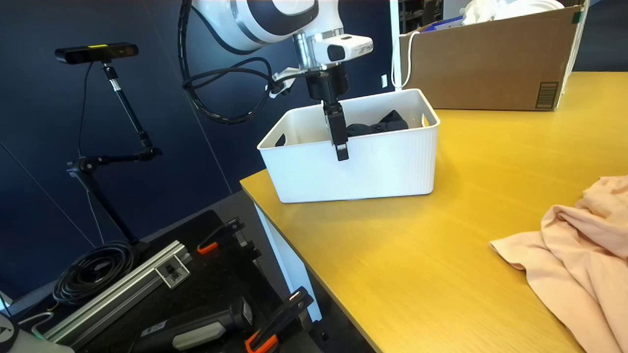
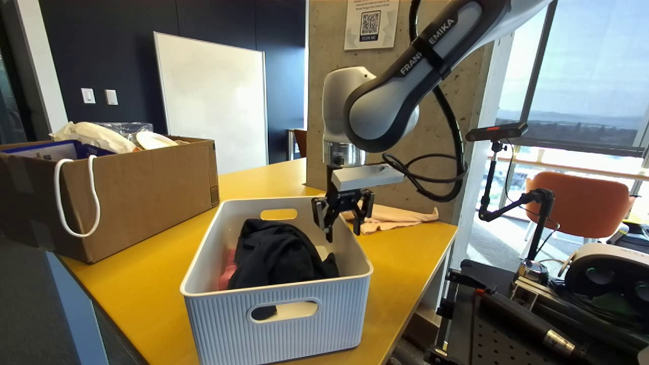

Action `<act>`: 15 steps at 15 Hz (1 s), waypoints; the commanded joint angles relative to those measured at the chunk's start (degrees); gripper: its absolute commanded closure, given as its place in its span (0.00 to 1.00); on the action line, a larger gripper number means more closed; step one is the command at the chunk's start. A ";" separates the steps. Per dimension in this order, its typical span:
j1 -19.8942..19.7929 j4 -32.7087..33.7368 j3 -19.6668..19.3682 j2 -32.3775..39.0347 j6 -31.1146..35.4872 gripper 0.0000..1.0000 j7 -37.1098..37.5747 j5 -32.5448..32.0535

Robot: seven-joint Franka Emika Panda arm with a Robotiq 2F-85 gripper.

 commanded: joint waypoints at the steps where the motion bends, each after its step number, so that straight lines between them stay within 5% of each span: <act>1: 0.67 -0.35 -0.27 0.45 3.21 0.60 0.38 0.68; 7: 0.97 -0.97 -0.62 0.77 4.96 0.99 -1.68 -0.60; 15: 0.43 1.64 -3.94 1.76 4.05 0.99 -8.75 -6.80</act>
